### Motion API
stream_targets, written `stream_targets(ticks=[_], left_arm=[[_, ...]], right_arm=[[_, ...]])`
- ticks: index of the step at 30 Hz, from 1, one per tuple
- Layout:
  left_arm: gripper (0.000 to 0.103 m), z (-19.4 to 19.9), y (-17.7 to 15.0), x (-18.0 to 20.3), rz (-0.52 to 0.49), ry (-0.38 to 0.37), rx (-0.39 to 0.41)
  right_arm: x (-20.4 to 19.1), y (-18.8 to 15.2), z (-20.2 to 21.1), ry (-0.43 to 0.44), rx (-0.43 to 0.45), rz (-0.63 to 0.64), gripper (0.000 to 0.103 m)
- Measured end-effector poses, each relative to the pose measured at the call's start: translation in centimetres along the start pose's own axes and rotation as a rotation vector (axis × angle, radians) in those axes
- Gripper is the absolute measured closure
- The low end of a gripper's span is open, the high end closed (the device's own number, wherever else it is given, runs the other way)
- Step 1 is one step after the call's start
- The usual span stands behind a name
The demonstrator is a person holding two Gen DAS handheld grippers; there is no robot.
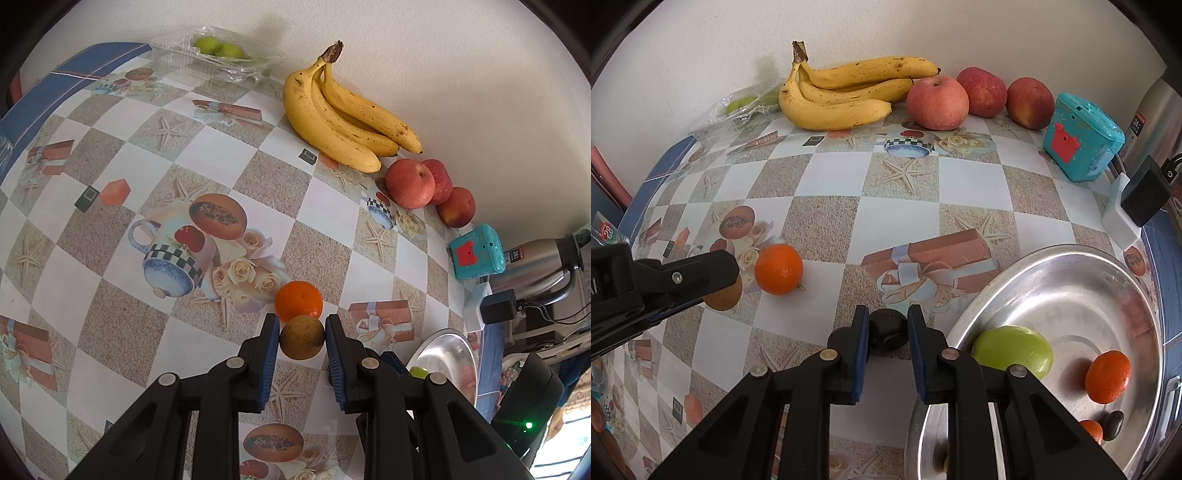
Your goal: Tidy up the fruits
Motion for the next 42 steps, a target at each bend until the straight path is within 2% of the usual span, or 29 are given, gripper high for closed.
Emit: stream_targets(ticks=[10, 22, 32, 42], left_arm=[[0.075, 0.1, 0.0, 0.0, -0.003, -0.004, 0.007], [0.075, 1.3, 0.3, 0.5, -0.012, -0.009, 0.035], [0.075, 1.6, -0.2, 1.4, -0.03, -0.004, 0.04], [0.075, 0.7, -2.0, 5.2, -0.135, -0.003, 0.009]], right_arm=[[0.5, 0.1, 0.4, 0.029, 0.004, -0.032, 0.081], [0.7, 1.3, 3.3, 0.076, 0.067, -0.05, 0.081], [2.2, 1.4, 4.6, 0.09, 0.081, -0.088, 0.081], [6.2, 0.8, 4.8, 0.065, 0.073, -0.181, 0.081]])
Point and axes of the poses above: each gripper's, at about its wrist camera, not at the fingertips, and z roughly against the way its jaws point, x to its right, y to its top, the point moved 3 cm from there along -z, roughly the way its jaws point, and after that the axes turned 11 degrees about -y, right-handed, at the moved point
